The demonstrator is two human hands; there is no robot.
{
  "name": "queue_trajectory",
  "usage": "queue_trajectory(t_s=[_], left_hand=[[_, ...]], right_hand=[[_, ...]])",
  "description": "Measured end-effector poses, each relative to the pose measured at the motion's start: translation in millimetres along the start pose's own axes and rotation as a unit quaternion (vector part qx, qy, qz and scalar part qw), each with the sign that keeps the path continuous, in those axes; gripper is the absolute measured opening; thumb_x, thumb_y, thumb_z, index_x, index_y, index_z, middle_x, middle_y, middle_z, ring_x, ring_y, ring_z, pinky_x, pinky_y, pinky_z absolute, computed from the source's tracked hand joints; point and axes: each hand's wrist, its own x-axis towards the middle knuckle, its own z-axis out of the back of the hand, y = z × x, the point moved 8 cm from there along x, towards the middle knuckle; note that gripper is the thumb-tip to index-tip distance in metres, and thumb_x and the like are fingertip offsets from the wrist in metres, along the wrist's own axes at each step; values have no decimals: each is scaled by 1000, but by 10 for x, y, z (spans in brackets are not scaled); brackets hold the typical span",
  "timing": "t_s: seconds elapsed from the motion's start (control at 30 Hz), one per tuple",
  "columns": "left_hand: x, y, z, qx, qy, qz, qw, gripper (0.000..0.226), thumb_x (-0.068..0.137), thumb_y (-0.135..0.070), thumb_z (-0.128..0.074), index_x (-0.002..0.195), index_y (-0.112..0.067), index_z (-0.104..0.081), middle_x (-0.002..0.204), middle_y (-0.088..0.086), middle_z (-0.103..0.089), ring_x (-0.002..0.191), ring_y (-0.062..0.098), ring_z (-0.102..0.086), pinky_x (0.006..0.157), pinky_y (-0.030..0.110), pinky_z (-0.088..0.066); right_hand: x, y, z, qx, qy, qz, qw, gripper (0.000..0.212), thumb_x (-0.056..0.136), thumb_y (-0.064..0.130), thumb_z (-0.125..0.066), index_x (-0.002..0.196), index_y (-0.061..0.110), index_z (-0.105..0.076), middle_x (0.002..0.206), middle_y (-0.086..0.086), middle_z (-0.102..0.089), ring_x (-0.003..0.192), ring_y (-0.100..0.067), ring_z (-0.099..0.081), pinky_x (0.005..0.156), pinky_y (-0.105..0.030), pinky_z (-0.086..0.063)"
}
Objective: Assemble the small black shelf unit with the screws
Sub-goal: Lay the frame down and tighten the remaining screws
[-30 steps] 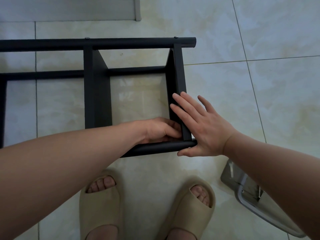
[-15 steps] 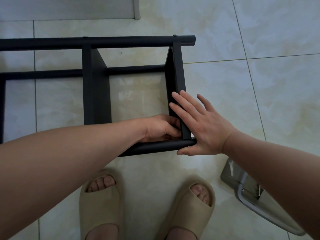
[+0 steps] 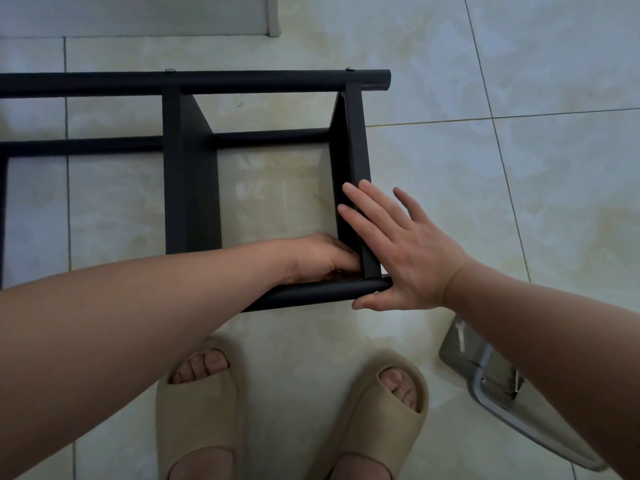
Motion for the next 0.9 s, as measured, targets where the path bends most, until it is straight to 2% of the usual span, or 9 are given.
queue_trajectory(t_s=[0.13, 0.23, 0.33, 0.47, 0.53, 0.63, 0.73, 0.8, 0.9], left_hand=[[31, 12, -16, -44, 11, -6, 999, 4, 81, -2, -64, 83, -5, -66, 75, 12, -61, 75, 27, -59, 71, 34, -46], [19, -16, -52, -85, 59, -7, 995, 18, 86, 10, -54, 90, -6, -63, 75, 9, -61, 71, 21, -59, 69, 30, -46], [-10, -25, -96, -112, 87, 1, 990, 22, 89, 10, -50, 99, -6, -62, 85, 10, -63, 79, 21, -62, 76, 31, -49], [-11, 18, -135, -98, 77, 14, 992, 13, 91, -3, -51, 95, -5, -64, 80, 7, -65, 76, 20, -62, 78, 32, -48], [-7, -11, -96, -78, 44, 4, 996, 10, 79, -11, -62, 88, -7, -66, 77, 8, -64, 76, 23, -60, 75, 34, -46], [4, -18, -30, -40, 0, -2, 999, 26, 66, -16, -65, 90, -5, -64, 86, 17, -56, 84, 30, -51, 78, 41, -36], [18, 3, -31, -57, 9, -4, 998, 29, 69, -9, -65, 97, -2, -63, 86, 18, -56, 79, 30, -53, 74, 39, -40], [16, 6, -63, -90, 39, -4, 995, 20, 82, 4, -61, 101, -1, -61, 85, 15, -57, 75, 26, -57, 73, 35, -44], [24, 17, -115, -139, 81, -1, 987, 24, 92, 13, -45, 108, -2, -56, 94, 16, -58, 86, 27, -59, 82, 35, -47]], right_hand=[[-2, 1, 6, 1, 2, -1, 1000, 118, 78, 88, -44, 159, 4, -26, 168, -15, -13, 156, -31, -10, 118, -63, -25], [0, 3, 10, 0, 1, -1, 1000, 118, 78, 88, -44, 158, 3, -27, 168, -15, -14, 156, -31, -10, 118, -62, -25], [1, 0, 4, -1, 6, -2, 1000, 118, 77, 88, -44, 159, 4, -26, 168, -15, -12, 157, -30, -9, 118, -62, -24], [-5, 3, 3, 0, 4, -2, 1000, 118, 77, 88, -45, 159, 4, -26, 168, -14, -13, 156, -30, -10, 119, -62, -24], [-2, 3, 3, 0, 6, -2, 1000, 118, 77, 88, -44, 158, 4, -27, 168, -15, -13, 156, -31, -10, 118, -62, -24], [0, 1, 5, 1, 5, -2, 1000, 117, 78, 88, -44, 158, 3, -27, 168, -15, -13, 156, -31, -10, 118, -62, -24], [-2, -1, 5, 3, 4, -2, 1000, 118, 78, 88, -43, 158, 4, -26, 168, -15, -13, 156, -31, -10, 118, -62, -24], [-3, 0, 5, 4, 2, -2, 1000, 118, 77, 88, -44, 158, 4, -26, 168, -15, -13, 156, -30, -10, 118, -62, -25], [-6, -2, -1, 4, 2, -2, 1000, 118, 77, 88, -43, 158, 4, -26, 168, -14, -12, 157, -30, -10, 118, -61, -24]])
